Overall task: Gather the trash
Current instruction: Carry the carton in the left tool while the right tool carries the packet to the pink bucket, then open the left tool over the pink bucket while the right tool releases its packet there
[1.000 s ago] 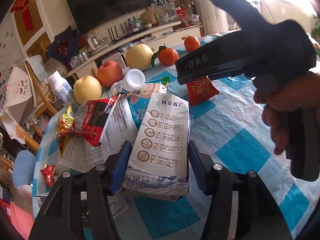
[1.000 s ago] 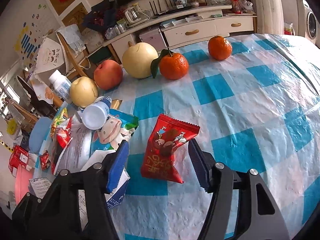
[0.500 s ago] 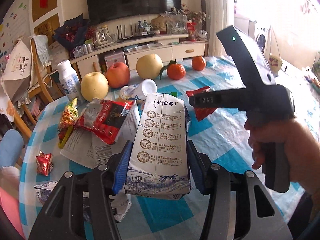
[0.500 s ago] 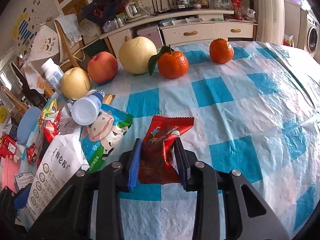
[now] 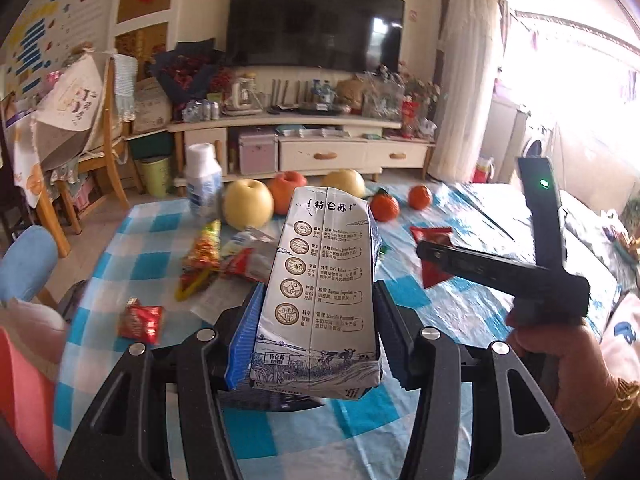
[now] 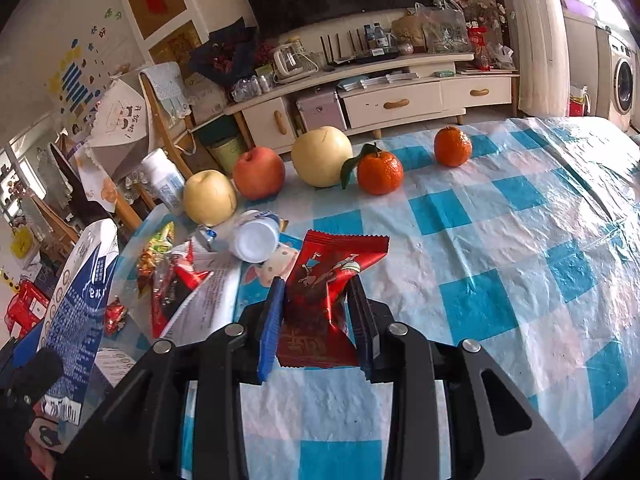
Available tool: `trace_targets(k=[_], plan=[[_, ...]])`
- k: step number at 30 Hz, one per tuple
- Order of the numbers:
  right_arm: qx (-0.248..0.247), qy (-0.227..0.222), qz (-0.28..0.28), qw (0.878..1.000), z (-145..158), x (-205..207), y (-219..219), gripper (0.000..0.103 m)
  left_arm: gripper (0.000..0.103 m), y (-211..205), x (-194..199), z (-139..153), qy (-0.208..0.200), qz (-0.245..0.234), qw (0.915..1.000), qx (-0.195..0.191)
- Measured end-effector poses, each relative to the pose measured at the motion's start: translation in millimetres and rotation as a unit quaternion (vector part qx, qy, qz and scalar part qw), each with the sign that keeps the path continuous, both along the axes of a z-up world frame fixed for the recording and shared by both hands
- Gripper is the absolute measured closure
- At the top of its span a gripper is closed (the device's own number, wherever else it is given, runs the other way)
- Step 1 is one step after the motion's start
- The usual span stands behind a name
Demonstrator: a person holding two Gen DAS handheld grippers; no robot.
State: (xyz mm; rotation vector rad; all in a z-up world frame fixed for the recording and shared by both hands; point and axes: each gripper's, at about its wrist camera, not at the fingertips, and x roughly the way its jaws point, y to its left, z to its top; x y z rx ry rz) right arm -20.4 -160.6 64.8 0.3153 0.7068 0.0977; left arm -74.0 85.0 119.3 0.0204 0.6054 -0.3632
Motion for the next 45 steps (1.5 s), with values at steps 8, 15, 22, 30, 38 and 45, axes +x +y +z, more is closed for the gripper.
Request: trace_targets(k=[8,15,22,30,38,45], plan=[[0.001,-0.065,0.058,0.996,48,-24,62,0.069,0.048,77,-4,17,-0.020,0.096,0.9949,-0.025],[0.014,-0.093,0.155,0.983,80,-38,157,0.069,0.048,169,-1,22,-0.010,0.211,0.9764,-0.045],[0.034,-0.097,0.272,0.957,98,-40,278,0.069,0.048,279,-8,11,0.034,0.344,0.9343,-0.085],[0.025,-0.085,0.378,0.922,92,-51,412,0.069,0.048,387,-30,-21,0.078,0.461,0.8749,-0.126],[0.055,-0.037,0.405,0.912,55,-46,469,0.037,0.028,432,-44,-46,0.105,0.516,0.8330,-0.169],[0.078,-0.041,0.358,0.930,54,-51,437,0.018,0.019,427,-48,-39,0.037,0.528,0.8293,-0.178]])
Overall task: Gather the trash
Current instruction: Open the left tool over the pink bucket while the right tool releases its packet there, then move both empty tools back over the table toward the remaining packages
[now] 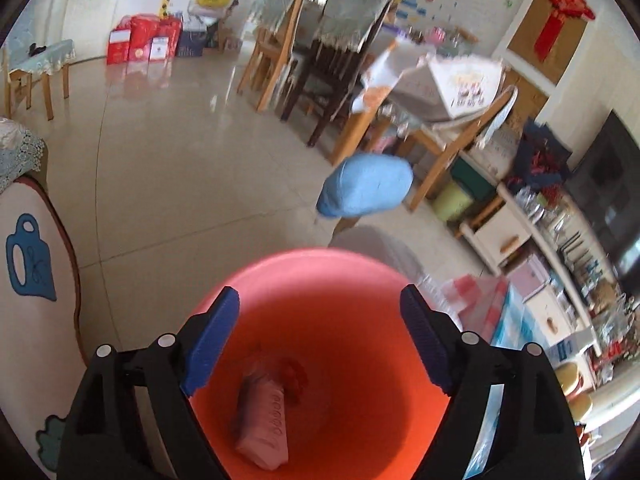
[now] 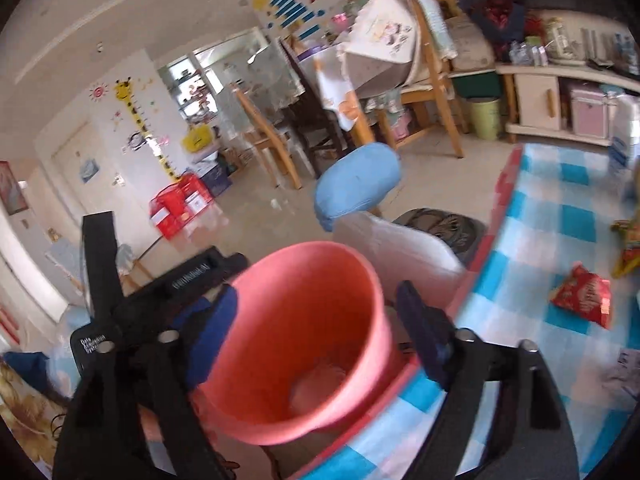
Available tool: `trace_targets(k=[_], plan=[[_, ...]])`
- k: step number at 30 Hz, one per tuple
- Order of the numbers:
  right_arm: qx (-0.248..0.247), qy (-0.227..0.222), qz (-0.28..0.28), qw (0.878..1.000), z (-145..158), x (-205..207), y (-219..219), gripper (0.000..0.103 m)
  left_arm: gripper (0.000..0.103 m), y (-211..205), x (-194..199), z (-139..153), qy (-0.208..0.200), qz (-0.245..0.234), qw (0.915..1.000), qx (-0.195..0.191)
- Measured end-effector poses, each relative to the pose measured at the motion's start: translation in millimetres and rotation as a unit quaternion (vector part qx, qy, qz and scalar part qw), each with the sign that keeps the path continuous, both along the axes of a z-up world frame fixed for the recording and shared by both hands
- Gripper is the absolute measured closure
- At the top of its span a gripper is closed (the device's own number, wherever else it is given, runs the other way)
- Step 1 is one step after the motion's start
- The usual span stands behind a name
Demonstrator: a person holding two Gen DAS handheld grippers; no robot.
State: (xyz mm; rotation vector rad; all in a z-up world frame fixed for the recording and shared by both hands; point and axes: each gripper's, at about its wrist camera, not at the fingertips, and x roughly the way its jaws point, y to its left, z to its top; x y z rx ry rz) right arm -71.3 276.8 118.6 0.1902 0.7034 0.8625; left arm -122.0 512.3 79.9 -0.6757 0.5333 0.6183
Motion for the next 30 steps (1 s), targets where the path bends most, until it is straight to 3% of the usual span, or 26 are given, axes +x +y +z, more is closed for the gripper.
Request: trace_targets(k=[3,7,11,17,20,30], plan=[[-0.024,-0.022,-0.016,0.999,2,-10,-17,0.016,0.012,-11,-7,8,-0.074,-0.001,0.9972,0.011],[-0.065,-0.051,-0.031,0.996,-3,-24,-39,0.014,0.011,-30,1,21,-0.108,-0.027,0.9922,0.056],[-0.102,-0.073,-0.040,0.991,-11,-34,-57,0.014,0.007,-49,9,26,-0.133,-0.064,0.9861,0.077],[-0.116,-0.088,-0.058,0.988,-10,-46,-86,0.009,0.007,-86,22,33,-0.110,-0.116,0.9788,0.128],[-0.119,-0.102,-0.070,0.985,-6,-52,-98,0.007,0.006,-103,30,34,-0.079,-0.132,0.9766,0.151],[-0.146,-0.138,-0.086,0.976,-1,-71,-132,0.004,0.006,-126,41,26,-0.054,-0.166,0.9751,0.136]])
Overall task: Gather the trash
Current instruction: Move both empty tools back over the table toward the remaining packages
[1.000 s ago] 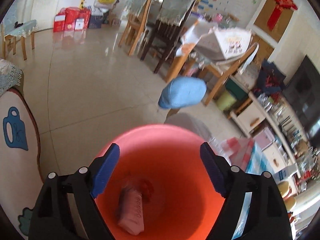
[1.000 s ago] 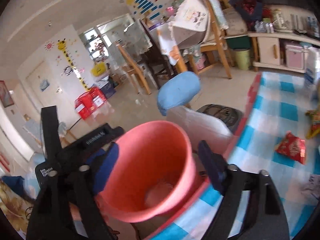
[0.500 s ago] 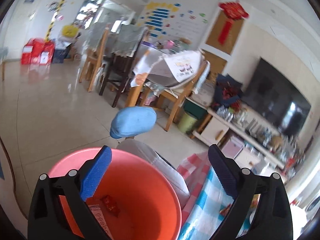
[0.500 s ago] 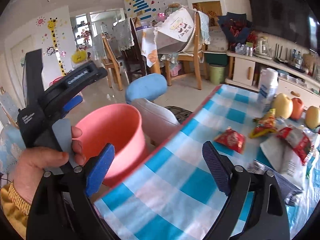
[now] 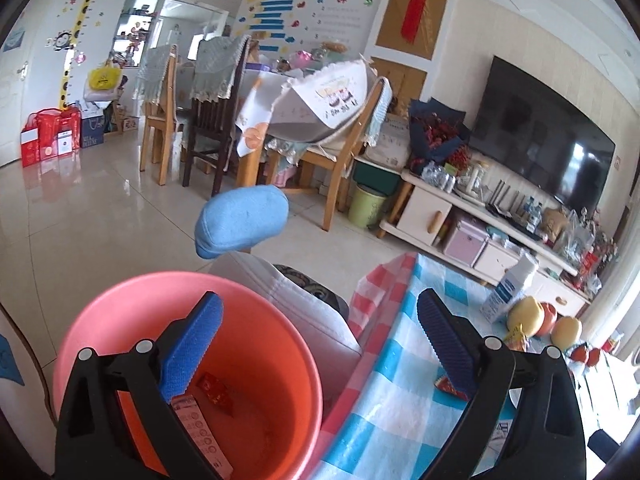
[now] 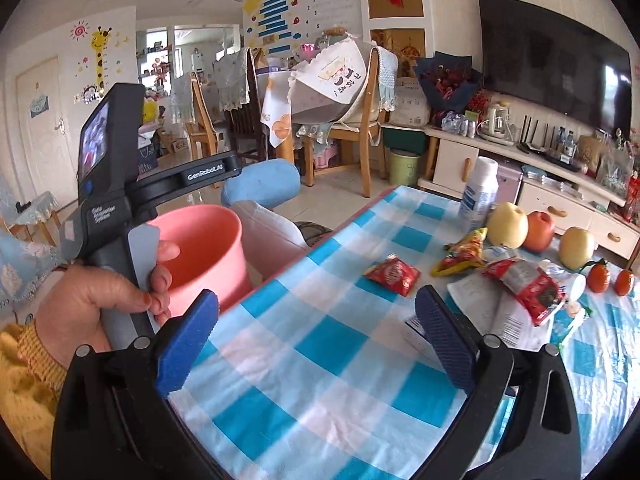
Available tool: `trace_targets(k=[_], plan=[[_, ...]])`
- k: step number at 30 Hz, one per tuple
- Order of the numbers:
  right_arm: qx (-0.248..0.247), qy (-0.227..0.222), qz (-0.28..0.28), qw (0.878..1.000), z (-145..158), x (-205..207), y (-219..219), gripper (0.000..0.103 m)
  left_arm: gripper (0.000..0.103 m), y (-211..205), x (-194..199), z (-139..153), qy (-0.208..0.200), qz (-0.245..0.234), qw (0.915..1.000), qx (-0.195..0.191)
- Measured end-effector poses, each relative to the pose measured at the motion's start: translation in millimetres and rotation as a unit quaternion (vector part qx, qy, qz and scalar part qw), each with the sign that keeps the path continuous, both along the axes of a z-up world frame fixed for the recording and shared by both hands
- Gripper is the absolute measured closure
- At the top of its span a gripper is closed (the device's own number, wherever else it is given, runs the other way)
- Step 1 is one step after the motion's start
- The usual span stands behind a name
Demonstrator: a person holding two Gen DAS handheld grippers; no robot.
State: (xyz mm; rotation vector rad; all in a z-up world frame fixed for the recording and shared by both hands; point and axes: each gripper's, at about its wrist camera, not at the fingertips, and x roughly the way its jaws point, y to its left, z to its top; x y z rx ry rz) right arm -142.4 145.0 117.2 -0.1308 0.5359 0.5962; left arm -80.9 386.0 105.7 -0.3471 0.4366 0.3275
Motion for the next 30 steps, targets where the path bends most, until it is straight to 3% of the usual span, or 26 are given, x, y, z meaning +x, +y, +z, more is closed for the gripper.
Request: trace_targets(k=[9,17,30], plan=[[-0.018,0.003,-0.017,1.000,-6,-9,-26,0.004,0.006,-34,13,-7,0.026,-0.050,0.9983,0.011],[0.000,0.032,-0.039,0.999,-13,-3,-60,0.004,0.006,-70,23,-13,0.043,-0.097,0.9940,0.025],[0.009,0.059,-0.049,0.997,-16,9,-104,0.004,0.006,-132,39,-27,0.082,-0.183,0.9778,0.063]])
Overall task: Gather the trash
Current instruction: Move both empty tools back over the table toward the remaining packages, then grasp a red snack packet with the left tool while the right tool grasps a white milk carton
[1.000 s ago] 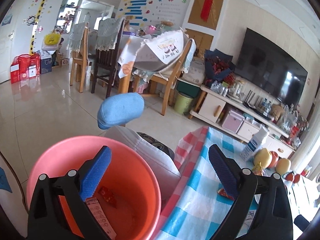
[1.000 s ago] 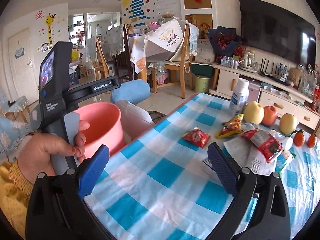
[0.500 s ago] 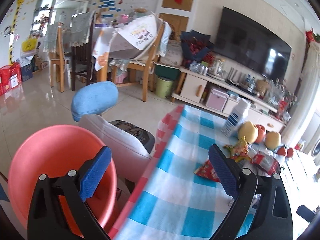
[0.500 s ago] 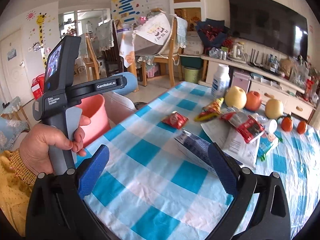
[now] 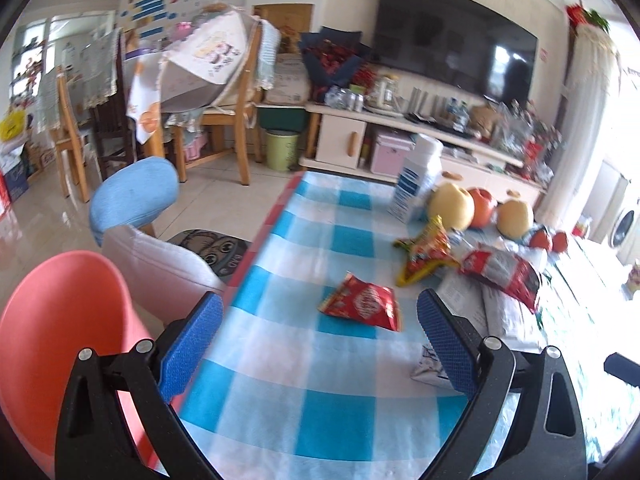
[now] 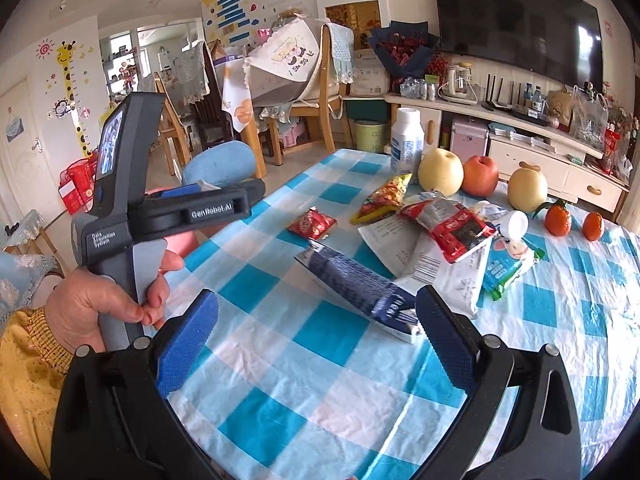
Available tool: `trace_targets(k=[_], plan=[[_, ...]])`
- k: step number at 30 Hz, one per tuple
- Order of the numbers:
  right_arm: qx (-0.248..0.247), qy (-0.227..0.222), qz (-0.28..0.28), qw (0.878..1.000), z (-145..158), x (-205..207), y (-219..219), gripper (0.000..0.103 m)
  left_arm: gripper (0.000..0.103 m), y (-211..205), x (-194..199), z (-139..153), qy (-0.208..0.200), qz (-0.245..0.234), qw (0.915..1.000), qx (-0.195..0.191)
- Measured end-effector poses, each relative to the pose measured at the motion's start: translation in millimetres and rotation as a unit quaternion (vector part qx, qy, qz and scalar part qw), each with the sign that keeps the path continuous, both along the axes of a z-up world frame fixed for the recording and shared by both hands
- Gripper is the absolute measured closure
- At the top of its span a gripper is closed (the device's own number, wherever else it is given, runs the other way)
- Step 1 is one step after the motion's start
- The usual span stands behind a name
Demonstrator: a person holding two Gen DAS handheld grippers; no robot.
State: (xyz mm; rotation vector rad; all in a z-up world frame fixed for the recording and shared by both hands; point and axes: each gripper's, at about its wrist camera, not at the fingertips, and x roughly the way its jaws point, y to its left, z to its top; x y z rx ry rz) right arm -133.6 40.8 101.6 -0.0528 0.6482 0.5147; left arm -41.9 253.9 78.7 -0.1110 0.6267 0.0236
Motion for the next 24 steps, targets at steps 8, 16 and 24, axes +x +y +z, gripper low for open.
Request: trace_targets(k=[8,16,24], plan=[[0.016,0.039,-0.024,0.999,-8,17,-33,0.004,0.006,-27,13,-6,0.019,-0.038,0.9990,0.016],[0.065,0.069,-0.046,0.994,-10,42,-80,0.004,0.006,-40,37,-21,0.048,-0.058,0.9962,0.043],[0.056,0.087,0.001,0.995,-25,58,-75,0.004,0.006,-33,63,-39,0.082,-0.064,0.9940,0.034]])
